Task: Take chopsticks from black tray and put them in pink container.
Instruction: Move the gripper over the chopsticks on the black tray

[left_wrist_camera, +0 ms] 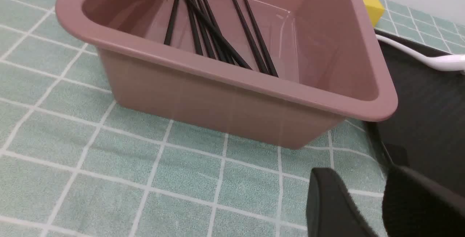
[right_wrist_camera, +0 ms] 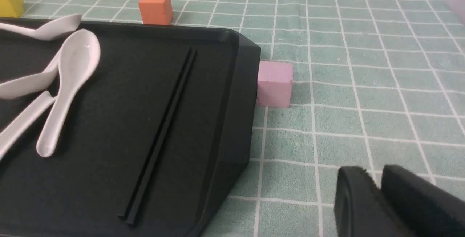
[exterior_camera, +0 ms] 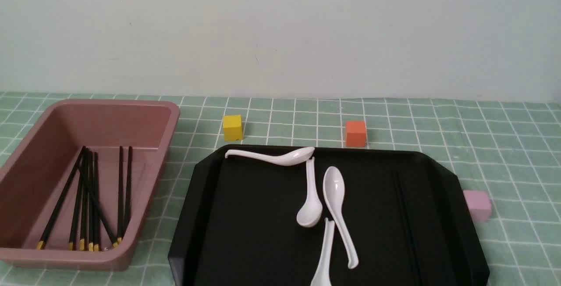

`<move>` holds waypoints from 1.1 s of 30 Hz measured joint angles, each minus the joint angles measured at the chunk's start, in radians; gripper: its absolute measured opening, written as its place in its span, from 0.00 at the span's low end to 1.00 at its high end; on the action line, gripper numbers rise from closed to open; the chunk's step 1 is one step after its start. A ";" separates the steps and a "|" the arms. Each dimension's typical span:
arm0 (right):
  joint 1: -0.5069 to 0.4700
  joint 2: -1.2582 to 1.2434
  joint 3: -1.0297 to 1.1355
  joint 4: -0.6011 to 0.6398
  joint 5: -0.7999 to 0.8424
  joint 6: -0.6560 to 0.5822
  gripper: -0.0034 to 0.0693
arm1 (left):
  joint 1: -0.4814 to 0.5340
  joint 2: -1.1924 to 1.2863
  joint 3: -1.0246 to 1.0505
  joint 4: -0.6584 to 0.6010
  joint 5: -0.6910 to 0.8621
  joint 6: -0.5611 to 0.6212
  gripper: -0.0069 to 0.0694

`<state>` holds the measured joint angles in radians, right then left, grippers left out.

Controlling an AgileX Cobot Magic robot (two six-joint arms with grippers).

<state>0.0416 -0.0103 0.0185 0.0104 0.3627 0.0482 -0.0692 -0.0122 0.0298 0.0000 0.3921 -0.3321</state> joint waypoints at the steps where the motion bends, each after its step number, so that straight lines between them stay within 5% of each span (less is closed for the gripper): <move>1: 0.000 0.000 0.000 0.000 0.000 0.000 0.22 | 0.000 0.000 0.000 0.000 0.000 0.000 0.40; 33: 0.000 0.000 0.000 -0.002 0.001 -0.001 0.24 | 0.000 0.000 0.000 0.000 0.000 0.000 0.40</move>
<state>0.0416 -0.0103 0.0185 0.0081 0.3639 0.0471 -0.0692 -0.0122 0.0298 0.0000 0.3921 -0.3321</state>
